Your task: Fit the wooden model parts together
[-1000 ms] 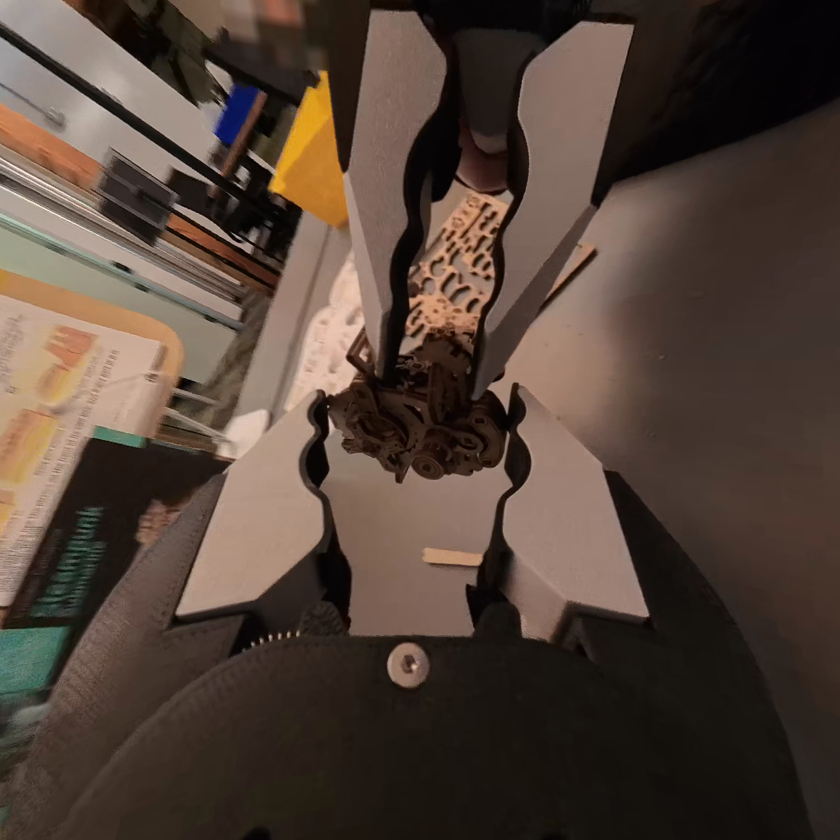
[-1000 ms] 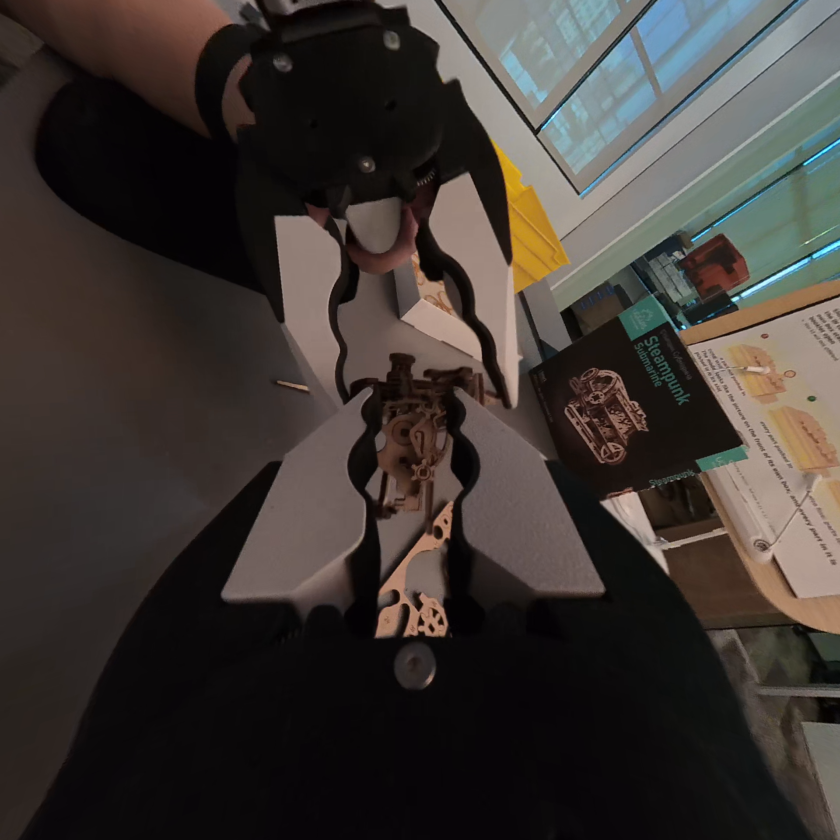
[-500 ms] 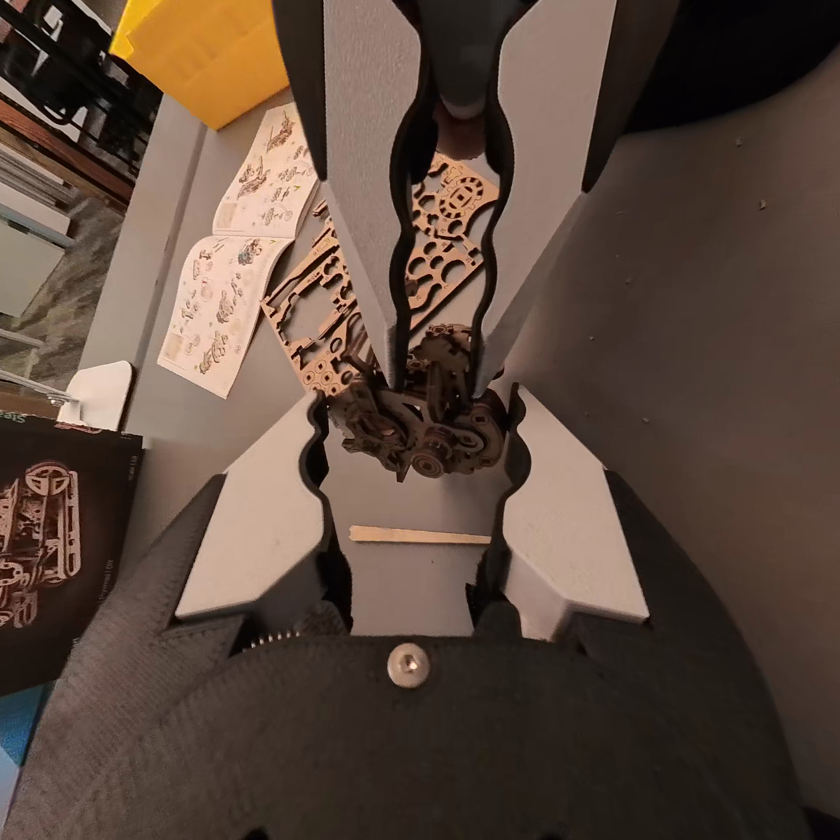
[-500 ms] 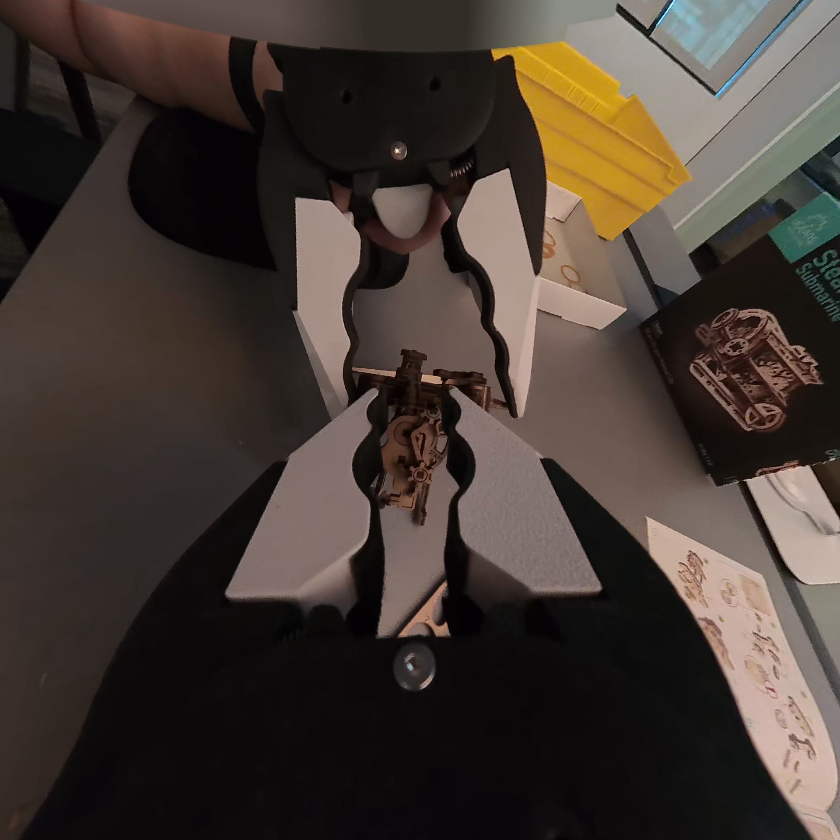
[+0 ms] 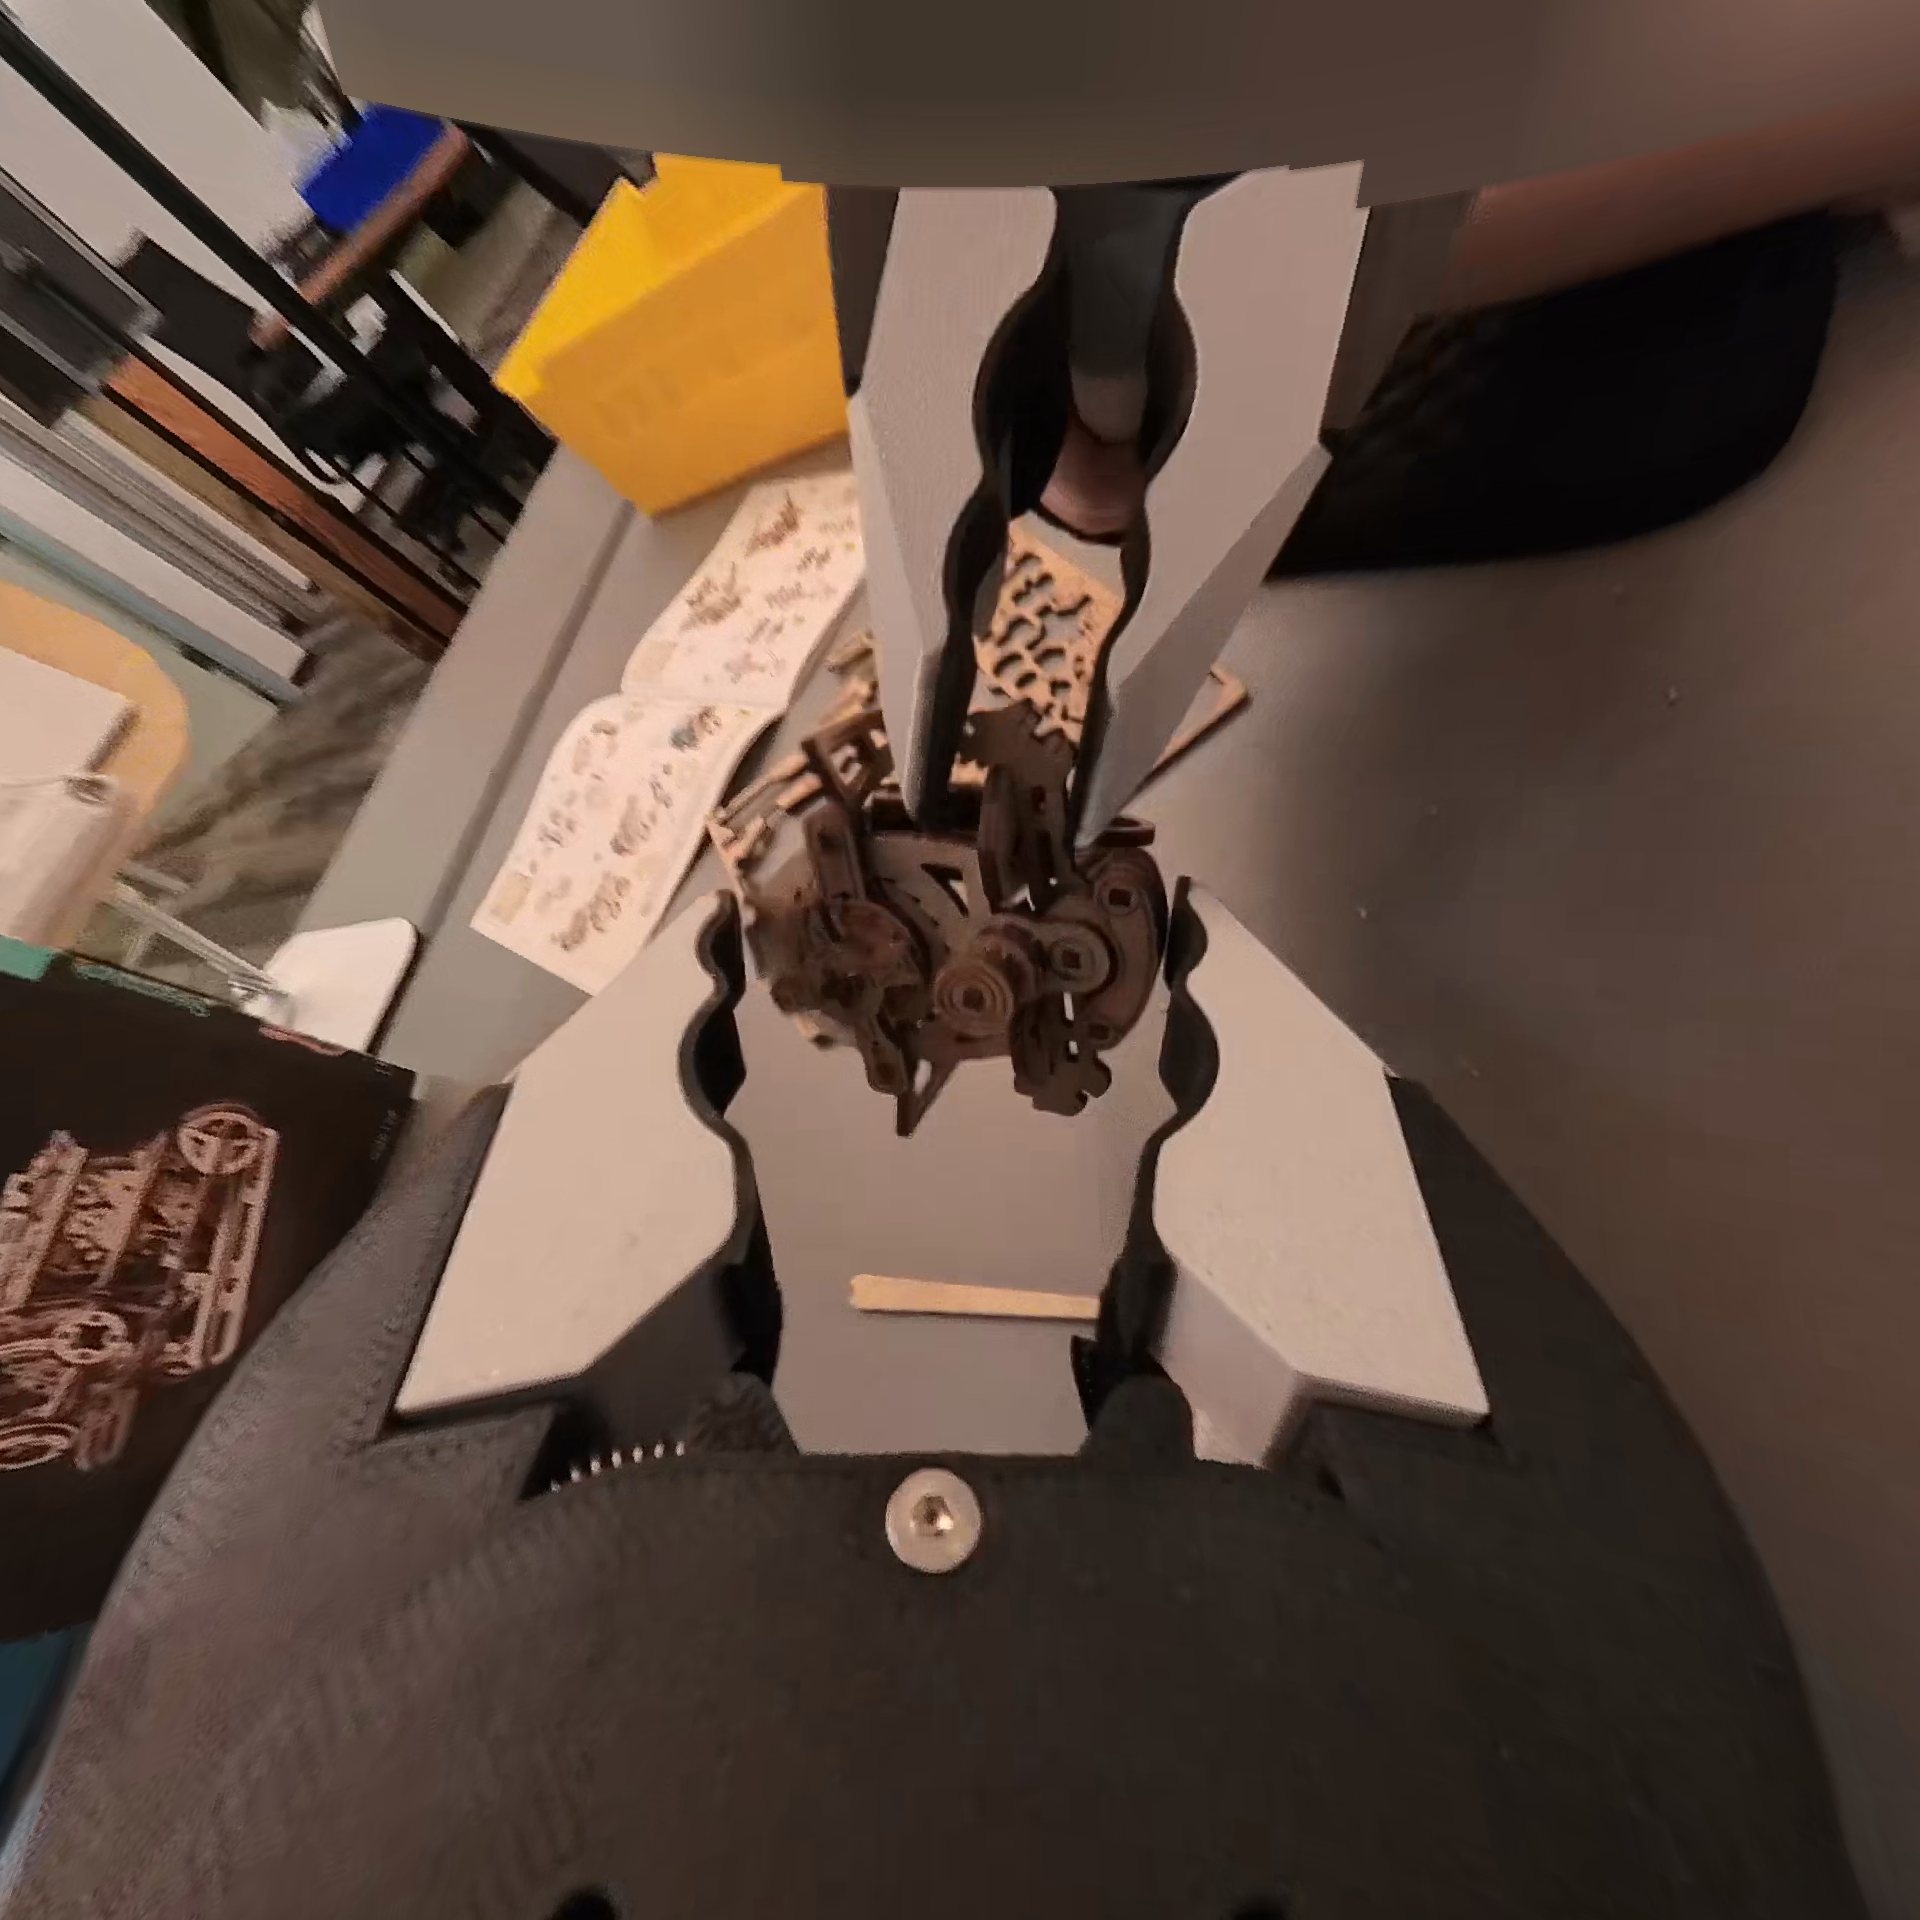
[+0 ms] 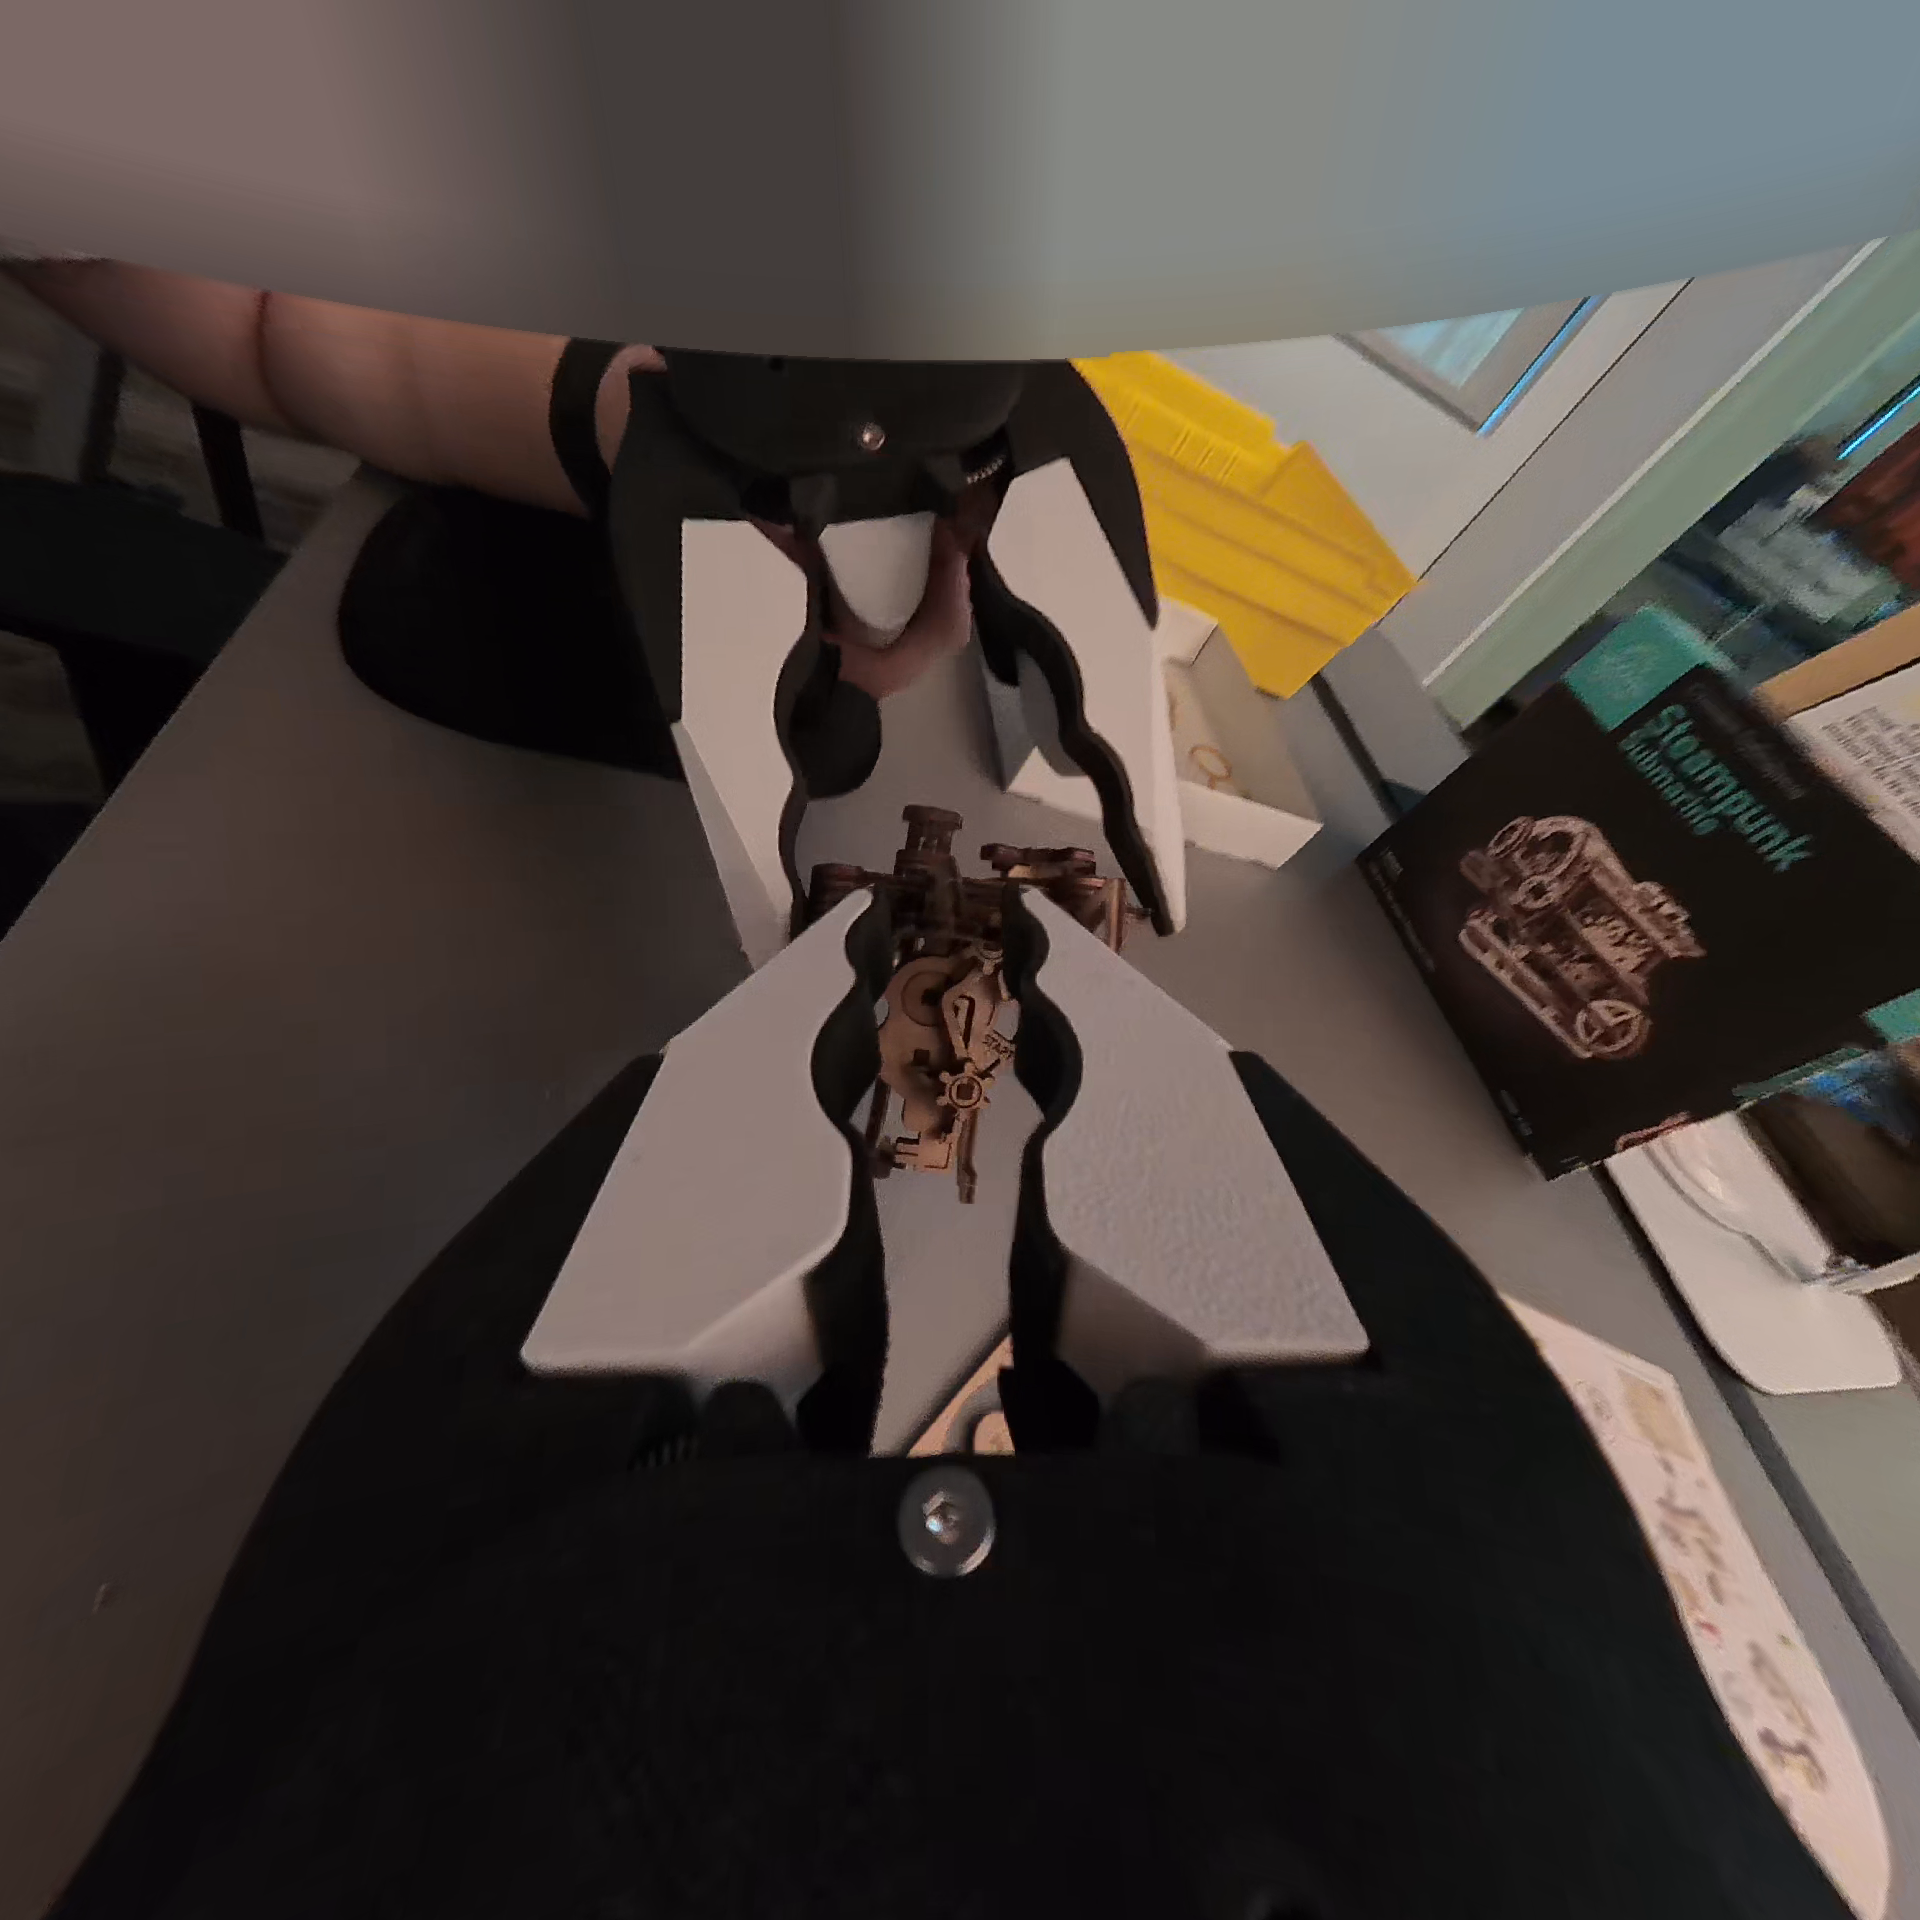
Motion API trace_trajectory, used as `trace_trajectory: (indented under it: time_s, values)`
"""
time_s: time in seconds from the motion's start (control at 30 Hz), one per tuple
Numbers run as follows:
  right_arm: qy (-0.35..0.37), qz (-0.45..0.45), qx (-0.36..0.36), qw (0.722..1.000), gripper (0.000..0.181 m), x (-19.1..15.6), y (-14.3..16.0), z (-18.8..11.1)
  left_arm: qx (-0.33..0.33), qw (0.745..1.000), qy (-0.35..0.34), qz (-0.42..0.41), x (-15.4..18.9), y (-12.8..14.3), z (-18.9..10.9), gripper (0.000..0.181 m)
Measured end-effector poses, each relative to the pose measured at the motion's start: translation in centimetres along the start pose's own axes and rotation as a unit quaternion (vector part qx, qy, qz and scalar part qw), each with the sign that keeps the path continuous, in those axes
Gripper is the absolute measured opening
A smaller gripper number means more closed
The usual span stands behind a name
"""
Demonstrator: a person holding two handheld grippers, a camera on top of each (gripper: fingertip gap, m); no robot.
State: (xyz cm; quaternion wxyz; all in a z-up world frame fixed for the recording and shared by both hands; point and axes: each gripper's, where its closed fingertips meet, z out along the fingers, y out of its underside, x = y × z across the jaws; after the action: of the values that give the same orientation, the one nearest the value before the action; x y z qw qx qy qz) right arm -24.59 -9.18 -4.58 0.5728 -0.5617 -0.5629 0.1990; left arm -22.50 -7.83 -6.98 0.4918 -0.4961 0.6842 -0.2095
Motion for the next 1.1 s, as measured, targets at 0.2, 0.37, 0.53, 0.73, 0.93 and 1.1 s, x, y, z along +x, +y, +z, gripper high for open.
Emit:
trace_trajectory:
  time_s: [0.2, 0.37, 0.53, 0.73, 0.93, 1.1]
  values:
    - [0.023, -0.023, 0.093, 0.995, 0.019, 0.8, -3.1, -2.1, 0.066, 0.997, -0.004, -0.034, -0.7, -1.4, -0.8, 0.096]
    - [0.012, -0.020, 0.163, 0.986, 0.019, 0.5, -4.8, -3.1, 0.145, 0.987, 0.005, -0.063, -0.7, -4.0, -2.2, 0.079]
    - [0.007, -0.017, 0.167, 0.986, 0.021, 0.7, -4.4, -3.1, 0.155, 0.987, -0.013, -0.033, -1.0, -4.6, -3.1, 0.069]
    - [0.008, 0.003, 0.151, 0.989, 0.020, 1.1, -4.0, -2.9, 0.138, 0.989, -0.025, -0.036, -1.6, -3.8, -3.0, 0.048]
    - [-0.001, 0.032, 0.149, 0.988, 0.020, 1.2, -3.9, -2.9, 0.145, 0.987, 0.001, -0.069, -1.5, -3.6, -2.8, 0.046]
    - [-0.007, 0.094, 0.152, 0.984, 0.020, 1.8, -3.7, -2.7, 0.149, 0.977, 0.042, -0.144, -1.5, -3.3, -2.6, 0.046]
